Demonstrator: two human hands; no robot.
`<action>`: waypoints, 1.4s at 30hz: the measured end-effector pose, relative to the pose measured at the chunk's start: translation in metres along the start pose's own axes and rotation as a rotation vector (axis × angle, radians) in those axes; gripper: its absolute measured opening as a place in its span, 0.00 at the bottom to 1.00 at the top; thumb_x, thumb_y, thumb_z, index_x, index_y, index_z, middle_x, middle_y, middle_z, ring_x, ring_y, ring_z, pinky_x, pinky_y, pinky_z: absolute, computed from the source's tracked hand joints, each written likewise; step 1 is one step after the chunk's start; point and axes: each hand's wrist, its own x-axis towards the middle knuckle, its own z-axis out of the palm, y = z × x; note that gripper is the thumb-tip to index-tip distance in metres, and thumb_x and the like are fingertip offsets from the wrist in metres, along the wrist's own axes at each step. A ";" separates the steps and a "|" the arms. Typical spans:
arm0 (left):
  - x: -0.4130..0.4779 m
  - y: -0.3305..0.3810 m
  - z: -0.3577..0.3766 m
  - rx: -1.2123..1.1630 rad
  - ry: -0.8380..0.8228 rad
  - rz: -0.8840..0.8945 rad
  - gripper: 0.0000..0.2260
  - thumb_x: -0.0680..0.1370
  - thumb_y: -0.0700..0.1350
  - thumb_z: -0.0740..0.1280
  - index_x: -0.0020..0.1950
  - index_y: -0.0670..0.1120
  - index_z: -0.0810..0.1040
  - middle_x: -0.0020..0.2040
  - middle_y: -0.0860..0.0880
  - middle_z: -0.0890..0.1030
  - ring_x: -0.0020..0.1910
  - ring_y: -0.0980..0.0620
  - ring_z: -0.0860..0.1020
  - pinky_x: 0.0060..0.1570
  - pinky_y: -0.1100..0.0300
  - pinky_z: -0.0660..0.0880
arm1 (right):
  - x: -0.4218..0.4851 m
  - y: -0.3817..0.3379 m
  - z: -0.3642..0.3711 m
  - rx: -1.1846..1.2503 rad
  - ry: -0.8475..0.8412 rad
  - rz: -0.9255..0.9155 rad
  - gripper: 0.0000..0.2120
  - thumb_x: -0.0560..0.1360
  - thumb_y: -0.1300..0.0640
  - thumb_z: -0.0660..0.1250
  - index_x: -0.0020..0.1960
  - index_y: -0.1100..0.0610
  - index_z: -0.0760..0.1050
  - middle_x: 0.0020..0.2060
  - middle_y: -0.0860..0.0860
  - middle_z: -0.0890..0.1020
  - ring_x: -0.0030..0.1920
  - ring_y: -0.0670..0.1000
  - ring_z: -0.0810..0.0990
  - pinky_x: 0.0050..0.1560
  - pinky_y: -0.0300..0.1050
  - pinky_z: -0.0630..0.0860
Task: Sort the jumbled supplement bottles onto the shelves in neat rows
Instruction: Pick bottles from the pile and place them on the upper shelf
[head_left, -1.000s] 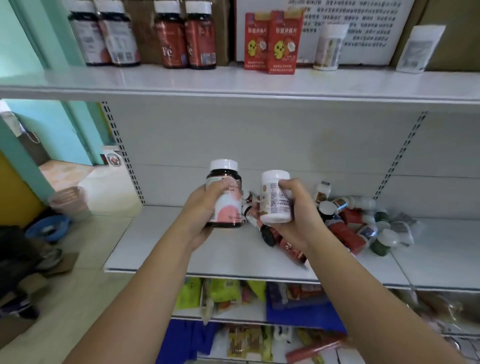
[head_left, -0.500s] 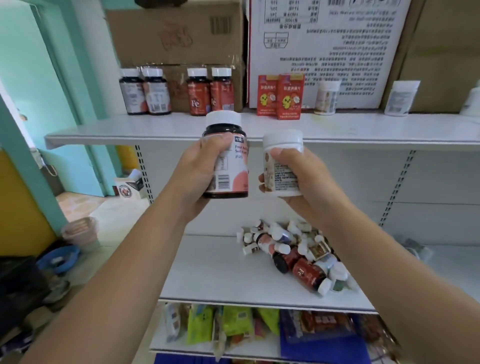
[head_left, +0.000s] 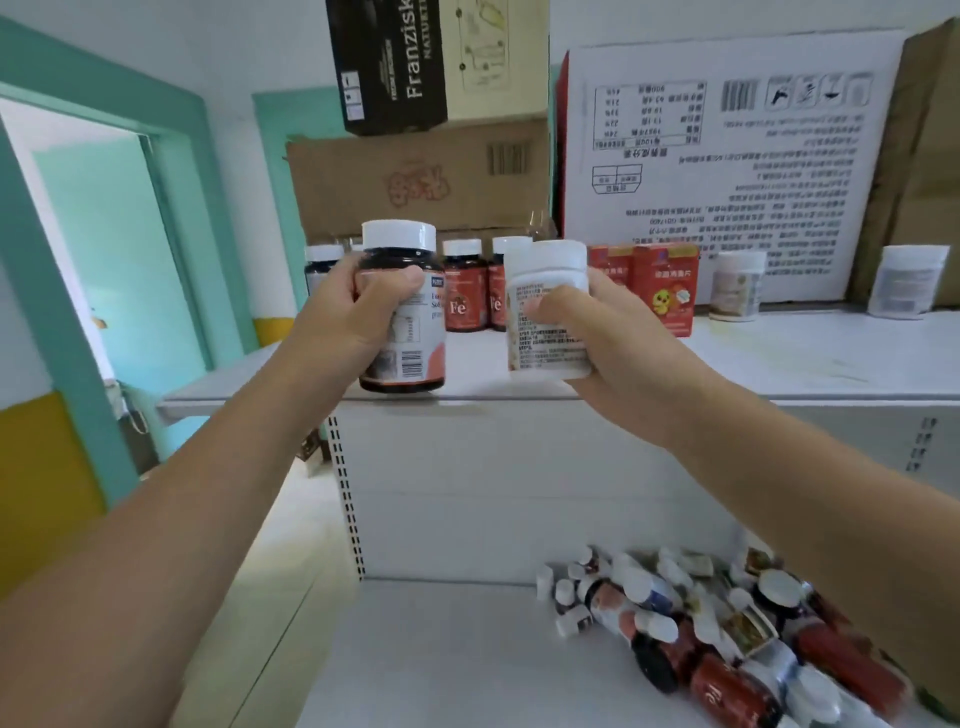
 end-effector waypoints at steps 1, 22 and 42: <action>0.009 -0.003 -0.012 0.039 0.023 0.003 0.22 0.64 0.62 0.67 0.54 0.53 0.77 0.49 0.50 0.85 0.49 0.49 0.84 0.54 0.46 0.79 | 0.011 0.002 0.005 -0.080 -0.013 0.026 0.24 0.69 0.55 0.70 0.64 0.54 0.72 0.53 0.50 0.84 0.54 0.49 0.83 0.57 0.50 0.77; 0.136 -0.092 -0.144 0.328 0.020 -0.126 0.24 0.72 0.54 0.74 0.67 0.54 0.74 0.56 0.49 0.80 0.54 0.50 0.81 0.49 0.55 0.81 | 0.175 0.072 0.063 -0.627 -0.049 0.085 0.29 0.71 0.51 0.75 0.67 0.51 0.66 0.56 0.45 0.79 0.56 0.44 0.78 0.61 0.47 0.75; 0.129 -0.081 -0.153 1.009 -0.233 -0.344 0.47 0.61 0.79 0.62 0.67 0.46 0.76 0.58 0.50 0.80 0.55 0.46 0.79 0.58 0.52 0.75 | 0.177 0.074 0.059 -0.571 -0.042 0.122 0.30 0.70 0.53 0.76 0.68 0.51 0.68 0.57 0.46 0.80 0.58 0.47 0.79 0.64 0.50 0.74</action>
